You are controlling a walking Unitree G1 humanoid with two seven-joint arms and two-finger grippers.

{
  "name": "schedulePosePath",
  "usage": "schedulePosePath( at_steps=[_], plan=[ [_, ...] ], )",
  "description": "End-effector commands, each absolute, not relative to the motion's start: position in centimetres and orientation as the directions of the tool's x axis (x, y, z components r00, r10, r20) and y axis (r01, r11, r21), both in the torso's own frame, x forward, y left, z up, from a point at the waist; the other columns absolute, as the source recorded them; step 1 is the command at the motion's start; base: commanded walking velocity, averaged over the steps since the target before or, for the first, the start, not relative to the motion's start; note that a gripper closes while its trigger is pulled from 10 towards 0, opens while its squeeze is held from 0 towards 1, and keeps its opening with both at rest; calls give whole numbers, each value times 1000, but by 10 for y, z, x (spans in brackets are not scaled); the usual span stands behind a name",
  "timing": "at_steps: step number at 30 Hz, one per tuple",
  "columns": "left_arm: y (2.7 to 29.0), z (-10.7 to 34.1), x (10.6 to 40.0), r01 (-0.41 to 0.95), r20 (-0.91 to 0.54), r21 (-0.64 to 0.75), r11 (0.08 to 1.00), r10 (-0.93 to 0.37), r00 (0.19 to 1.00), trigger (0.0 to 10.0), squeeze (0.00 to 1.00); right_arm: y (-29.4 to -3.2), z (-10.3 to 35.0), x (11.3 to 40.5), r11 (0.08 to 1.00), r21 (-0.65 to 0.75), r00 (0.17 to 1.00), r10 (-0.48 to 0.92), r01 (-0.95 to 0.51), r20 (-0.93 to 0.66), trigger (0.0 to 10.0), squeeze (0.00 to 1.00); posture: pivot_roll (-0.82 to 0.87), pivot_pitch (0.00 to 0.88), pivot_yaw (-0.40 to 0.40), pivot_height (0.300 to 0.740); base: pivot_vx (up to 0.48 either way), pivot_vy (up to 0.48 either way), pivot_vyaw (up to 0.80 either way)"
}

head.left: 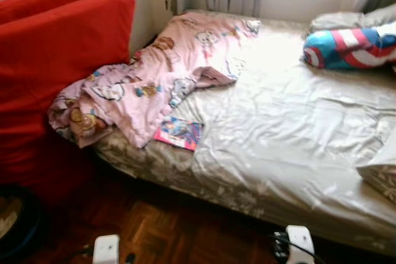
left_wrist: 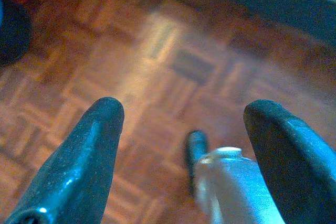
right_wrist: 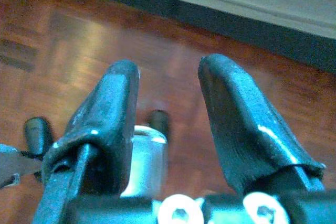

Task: Clean up the room

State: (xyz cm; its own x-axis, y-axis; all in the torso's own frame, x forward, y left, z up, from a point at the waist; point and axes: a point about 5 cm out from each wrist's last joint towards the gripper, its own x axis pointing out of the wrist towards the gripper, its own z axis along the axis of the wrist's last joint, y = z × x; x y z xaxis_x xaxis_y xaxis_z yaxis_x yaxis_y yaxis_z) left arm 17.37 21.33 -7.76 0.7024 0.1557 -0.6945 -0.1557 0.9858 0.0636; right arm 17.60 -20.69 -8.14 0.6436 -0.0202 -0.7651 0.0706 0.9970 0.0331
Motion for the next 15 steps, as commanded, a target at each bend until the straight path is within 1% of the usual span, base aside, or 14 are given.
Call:
schedulePosePath(
  at_steps=[1, 8, 15],
  plan=[
    [218, -80, 167, -147, -711, 84, 986, 162, 684, 10000, 0, -204, -81, 178, 997, 39, 649, -14, 68, -760, 10000, 0, -45, 43, 14, 740, 0, -480, 0],
    [219, -80, 166, -143, -714, 89, 986, 163, 681, 10000, 0, -203, -82, 176, 997, 35, 637, -20, 73, -771, 10000, 0, -48, 25, 20, 740, 0, -480, 0],
    [220, -80, 166, -137, -713, 90, 987, 159, 683, 10000, 0, -202, -83, 176, 996, 38, 634, -18, 75, -773, 10000, 0, -49, 22, 23, 740, 0, -480, -783]
  ],
)
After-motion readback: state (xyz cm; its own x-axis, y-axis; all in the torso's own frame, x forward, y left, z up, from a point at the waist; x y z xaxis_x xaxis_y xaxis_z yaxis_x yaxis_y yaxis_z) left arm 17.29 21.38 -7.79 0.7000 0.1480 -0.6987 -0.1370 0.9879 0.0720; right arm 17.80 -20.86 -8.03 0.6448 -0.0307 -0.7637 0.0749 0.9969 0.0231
